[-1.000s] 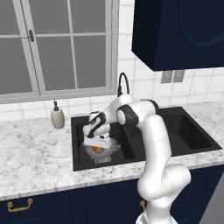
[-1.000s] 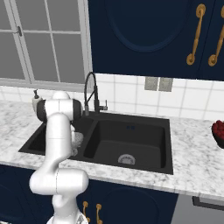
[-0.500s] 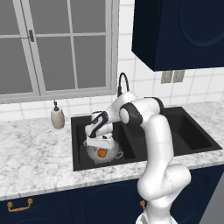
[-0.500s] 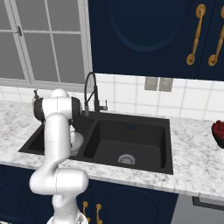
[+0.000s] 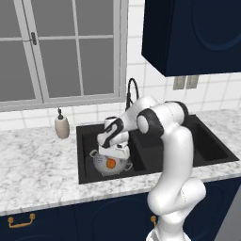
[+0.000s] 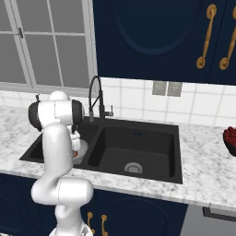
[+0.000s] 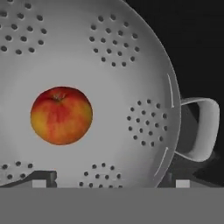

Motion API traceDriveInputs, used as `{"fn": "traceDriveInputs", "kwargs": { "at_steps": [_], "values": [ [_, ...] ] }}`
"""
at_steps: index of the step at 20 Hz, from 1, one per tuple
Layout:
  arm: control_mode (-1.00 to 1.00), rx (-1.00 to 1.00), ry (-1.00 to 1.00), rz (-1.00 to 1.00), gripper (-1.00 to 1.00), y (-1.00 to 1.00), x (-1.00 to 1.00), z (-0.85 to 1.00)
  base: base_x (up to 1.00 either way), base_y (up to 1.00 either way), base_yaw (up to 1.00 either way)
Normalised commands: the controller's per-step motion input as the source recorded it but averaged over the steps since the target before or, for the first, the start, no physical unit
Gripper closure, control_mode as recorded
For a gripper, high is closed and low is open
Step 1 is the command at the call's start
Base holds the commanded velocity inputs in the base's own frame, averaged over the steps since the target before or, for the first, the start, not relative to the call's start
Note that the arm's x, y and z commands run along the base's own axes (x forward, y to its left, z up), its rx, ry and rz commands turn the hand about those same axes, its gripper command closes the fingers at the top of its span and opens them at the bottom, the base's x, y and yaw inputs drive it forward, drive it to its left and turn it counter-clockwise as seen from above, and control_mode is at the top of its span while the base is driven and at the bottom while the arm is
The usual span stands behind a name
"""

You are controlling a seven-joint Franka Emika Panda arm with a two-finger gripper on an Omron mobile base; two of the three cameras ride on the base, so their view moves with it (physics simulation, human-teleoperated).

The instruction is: Put the colander in the sink, put the apple in the colander, and turn on the sink faucet and pour water over the colander.

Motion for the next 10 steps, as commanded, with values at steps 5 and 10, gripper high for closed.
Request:
{"fn": "traceDriveInputs", "kwargs": {
  "at_steps": [5, 10],
  "values": [
    [-1.0, 0.0, -0.12, 0.04, -1.0, -0.03, -0.51, 0.99, 0.0, 0.0, 0.0],
    [-1.0, 0.0, -0.1, 0.15, -1.0, -0.15, -0.51, 0.85, 0.0, 0.0, 0.0]
  ]
}}
